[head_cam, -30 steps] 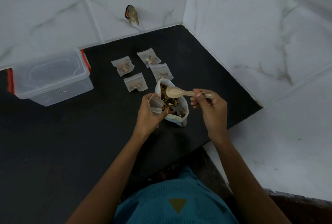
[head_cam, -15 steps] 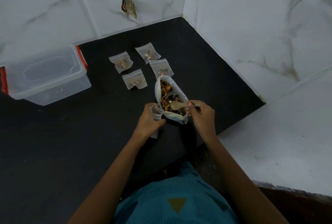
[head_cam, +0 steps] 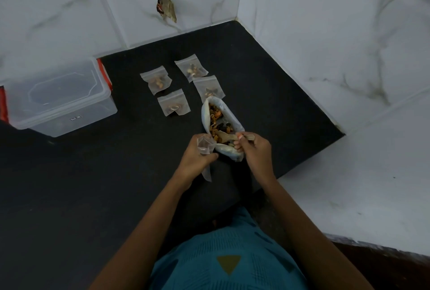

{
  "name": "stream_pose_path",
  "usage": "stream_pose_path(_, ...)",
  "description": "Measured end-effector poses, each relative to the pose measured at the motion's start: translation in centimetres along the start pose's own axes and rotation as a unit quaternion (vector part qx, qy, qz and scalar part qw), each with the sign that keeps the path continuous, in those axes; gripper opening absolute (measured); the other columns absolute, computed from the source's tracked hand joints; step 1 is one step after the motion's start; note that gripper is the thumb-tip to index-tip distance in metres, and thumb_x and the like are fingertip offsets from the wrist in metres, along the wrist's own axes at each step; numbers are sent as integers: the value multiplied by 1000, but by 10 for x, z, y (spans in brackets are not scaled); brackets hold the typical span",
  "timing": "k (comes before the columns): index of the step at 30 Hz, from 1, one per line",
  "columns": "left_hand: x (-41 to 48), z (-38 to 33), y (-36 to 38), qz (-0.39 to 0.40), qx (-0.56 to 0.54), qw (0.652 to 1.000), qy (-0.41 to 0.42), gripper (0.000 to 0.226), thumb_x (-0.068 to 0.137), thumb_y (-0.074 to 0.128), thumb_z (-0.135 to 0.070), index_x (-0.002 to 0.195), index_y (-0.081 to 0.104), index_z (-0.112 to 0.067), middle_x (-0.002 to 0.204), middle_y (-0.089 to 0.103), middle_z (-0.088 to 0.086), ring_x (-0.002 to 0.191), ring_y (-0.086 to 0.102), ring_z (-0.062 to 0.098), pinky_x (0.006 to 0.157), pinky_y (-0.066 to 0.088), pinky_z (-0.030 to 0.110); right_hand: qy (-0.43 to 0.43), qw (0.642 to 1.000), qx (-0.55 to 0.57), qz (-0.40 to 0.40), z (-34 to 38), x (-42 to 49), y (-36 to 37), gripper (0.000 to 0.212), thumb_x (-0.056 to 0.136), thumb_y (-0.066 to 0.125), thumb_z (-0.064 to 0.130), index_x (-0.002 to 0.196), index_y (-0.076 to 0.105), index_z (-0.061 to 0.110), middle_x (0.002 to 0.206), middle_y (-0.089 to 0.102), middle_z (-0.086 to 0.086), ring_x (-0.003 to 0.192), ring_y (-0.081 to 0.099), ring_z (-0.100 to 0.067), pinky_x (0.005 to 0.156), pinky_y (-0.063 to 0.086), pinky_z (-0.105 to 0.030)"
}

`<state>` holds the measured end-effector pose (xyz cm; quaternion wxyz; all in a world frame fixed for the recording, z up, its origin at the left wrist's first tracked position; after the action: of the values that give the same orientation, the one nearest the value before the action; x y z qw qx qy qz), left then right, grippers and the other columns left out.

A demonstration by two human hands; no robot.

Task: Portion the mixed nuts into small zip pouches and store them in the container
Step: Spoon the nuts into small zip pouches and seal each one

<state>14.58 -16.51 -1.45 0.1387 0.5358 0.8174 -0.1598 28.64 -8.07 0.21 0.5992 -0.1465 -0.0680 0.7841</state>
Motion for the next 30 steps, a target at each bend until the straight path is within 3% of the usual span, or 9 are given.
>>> stream_pose_path(3,1,1,-2,-1,-9,1000,-7,46,79,65,-2,116,46,-22,110,55,-4,104,52,8,80,43,17,69,994,82,-33,-8,4,-6,14,90,55,11,80,65,10,65,64,-2,56,60,-3,62,51,-18)
stream_pose_path(9,0,0,-2,12,-4,1000,-14,47,80,66,-5,116,43,-25,108,51,-8,104,49,6,73,40,14,115,979,155,-63,-14,8,-19,15,92,53,7,94,65,-1,68,62,-4,55,59,-3,57,50,-15)
stream_pose_path(14,0,0,-1,14,6,1000,-22,48,80,66,-6,116,41,-26,108,48,-10,106,46,7,84,38,24,111,983,139,-54,-16,8,-22,16,92,53,9,96,65,-1,70,63,-4,60,59,-6,58,50,-14)
stream_pose_path(21,-1,0,0,17,17,1000,-13,51,80,66,-5,122,43,-21,113,50,-5,106,48,9,83,39,22,18,999,31,-18,0,1,-3,9,91,56,12,87,63,8,67,63,3,56,59,6,57,46,-8)
stream_pose_path(24,-1,0,0,18,17,1000,-10,51,80,66,-4,121,43,-21,112,51,-5,106,49,9,77,41,18,37,998,52,-19,-1,1,-2,12,91,55,12,82,63,11,67,64,1,56,60,2,58,48,-11)
stream_pose_path(30,-2,-1,0,21,16,1000,-10,49,80,66,-5,119,44,-23,112,51,-6,107,48,8,79,39,18,109,985,127,-36,-10,0,-8,17,91,53,10,78,64,11,69,64,-5,60,60,-9,61,50,-19)
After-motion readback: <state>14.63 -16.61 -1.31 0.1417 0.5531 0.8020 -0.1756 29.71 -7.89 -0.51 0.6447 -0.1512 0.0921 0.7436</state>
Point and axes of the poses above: each hand's wrist, its own x-axis towards the middle knuckle, its own y-axis out of the palm, z = x × y, the point moved 6 cm from there along x, towards the middle knuckle
